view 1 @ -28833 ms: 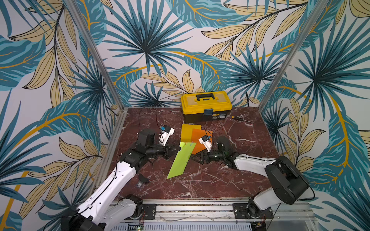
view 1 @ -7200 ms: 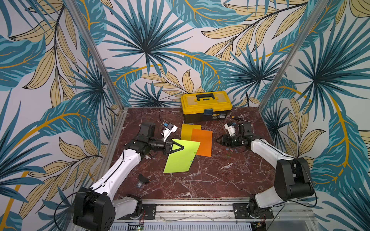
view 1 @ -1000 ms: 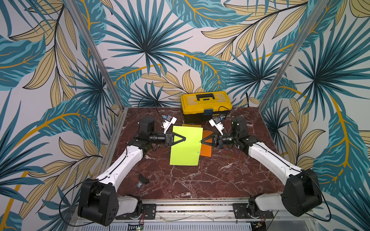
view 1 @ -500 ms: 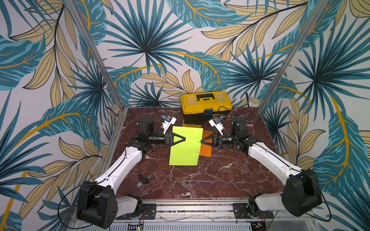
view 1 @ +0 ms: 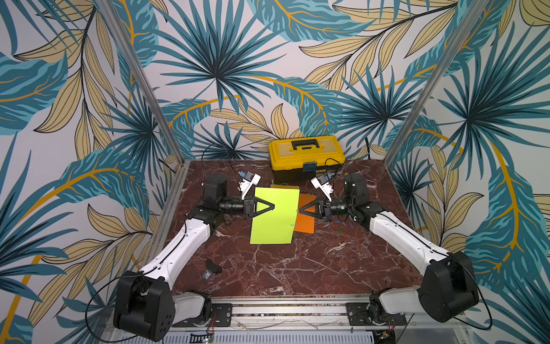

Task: Unclip the paperclips from the documents
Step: Remove the paper clip from the document, then place the paper clip at the center of the board.

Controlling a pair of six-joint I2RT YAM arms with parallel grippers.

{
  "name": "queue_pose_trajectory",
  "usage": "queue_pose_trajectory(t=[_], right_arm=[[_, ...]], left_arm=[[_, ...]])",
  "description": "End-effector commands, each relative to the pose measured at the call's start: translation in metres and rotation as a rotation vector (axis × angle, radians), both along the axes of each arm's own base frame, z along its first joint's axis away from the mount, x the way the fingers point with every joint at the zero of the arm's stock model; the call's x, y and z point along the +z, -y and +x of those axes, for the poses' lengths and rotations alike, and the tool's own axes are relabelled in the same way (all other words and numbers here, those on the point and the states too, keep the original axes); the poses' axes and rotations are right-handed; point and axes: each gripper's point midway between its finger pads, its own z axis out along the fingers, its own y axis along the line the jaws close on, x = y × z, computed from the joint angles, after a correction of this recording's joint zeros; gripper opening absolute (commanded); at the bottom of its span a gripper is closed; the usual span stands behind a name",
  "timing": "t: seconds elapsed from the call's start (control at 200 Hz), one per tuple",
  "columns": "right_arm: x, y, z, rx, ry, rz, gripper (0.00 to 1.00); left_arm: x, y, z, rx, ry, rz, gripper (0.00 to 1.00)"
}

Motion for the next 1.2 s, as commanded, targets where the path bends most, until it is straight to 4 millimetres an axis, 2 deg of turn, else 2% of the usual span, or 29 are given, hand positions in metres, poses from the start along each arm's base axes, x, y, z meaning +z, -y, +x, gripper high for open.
queue_pose_trajectory(t=[0.0, 0.29, 0.461, 0.776, 0.801, 1.021, 1.192], right_arm=[[-0.008, 0.004, 0.004, -0.024, -0.007, -0.028, 0.05], [-0.034, 0.02, 0.017, -0.132, -0.052, -0.105, 0.05], [-0.06, 0.038, 0.031, -0.25, -0.122, -0.173, 0.05], [-0.13, 0.107, 0.068, -0.589, -0.332, -0.347, 0.03], [-0.139, 0.113, 0.065, -0.611, -0.372, -0.377, 0.03], [-0.173, 0.155, 0.074, -0.783, -0.478, -0.482, 0.02], [-0.19, 0.181, 0.081, -0.876, -0.544, -0.5, 0.02]], left_arm=[[0.005, -0.004, -0.004, 0.004, 0.037, -0.007, 0.0], [0.003, -0.005, -0.003, 0.009, 0.034, -0.006, 0.0], [0.002, -0.006, -0.003, 0.01, 0.032, -0.005, 0.0], [0.001, -0.007, 0.001, 0.029, 0.031, 0.002, 0.0], [0.001, -0.007, 0.001, 0.034, 0.031, 0.003, 0.0], [-0.002, -0.009, 0.005, 0.072, 0.029, 0.016, 0.0], [-0.002, -0.009, 0.006, 0.08, 0.03, 0.018, 0.0]])
